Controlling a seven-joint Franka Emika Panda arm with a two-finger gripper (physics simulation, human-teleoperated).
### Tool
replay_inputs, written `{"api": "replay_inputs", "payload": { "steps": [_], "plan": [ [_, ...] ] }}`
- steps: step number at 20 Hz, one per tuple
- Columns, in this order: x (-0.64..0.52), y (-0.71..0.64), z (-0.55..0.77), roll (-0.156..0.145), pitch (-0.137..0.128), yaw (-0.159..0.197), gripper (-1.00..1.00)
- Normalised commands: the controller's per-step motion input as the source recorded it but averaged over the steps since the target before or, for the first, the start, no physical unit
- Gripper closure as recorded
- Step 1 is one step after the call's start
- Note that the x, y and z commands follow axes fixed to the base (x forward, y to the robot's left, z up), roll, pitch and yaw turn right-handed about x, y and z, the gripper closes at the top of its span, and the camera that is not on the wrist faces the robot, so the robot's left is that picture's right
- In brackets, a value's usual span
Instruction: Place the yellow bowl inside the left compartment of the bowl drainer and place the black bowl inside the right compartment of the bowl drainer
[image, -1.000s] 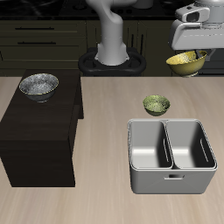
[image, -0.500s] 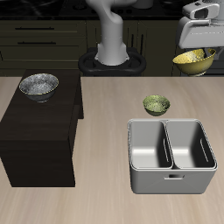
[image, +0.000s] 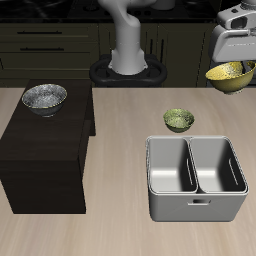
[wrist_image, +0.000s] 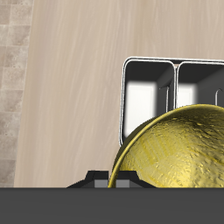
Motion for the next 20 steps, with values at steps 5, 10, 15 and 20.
{"api": "replay_inputs", "payload": {
  "steps": [5,10,15,20],
  "plan": [
    [0.22,0.12,-0.14,0.000,0.035,0.004,1.00],
    [0.24,0.02,-0.16,-0.008,0.040,-0.016,1.00],
    [0.20,-0.18,-0.11,-0.007,0.018,0.008,1.00],
    [0.11,-0.09,-0.08,-0.003,0.017,0.013,1.00]
  ]
}}
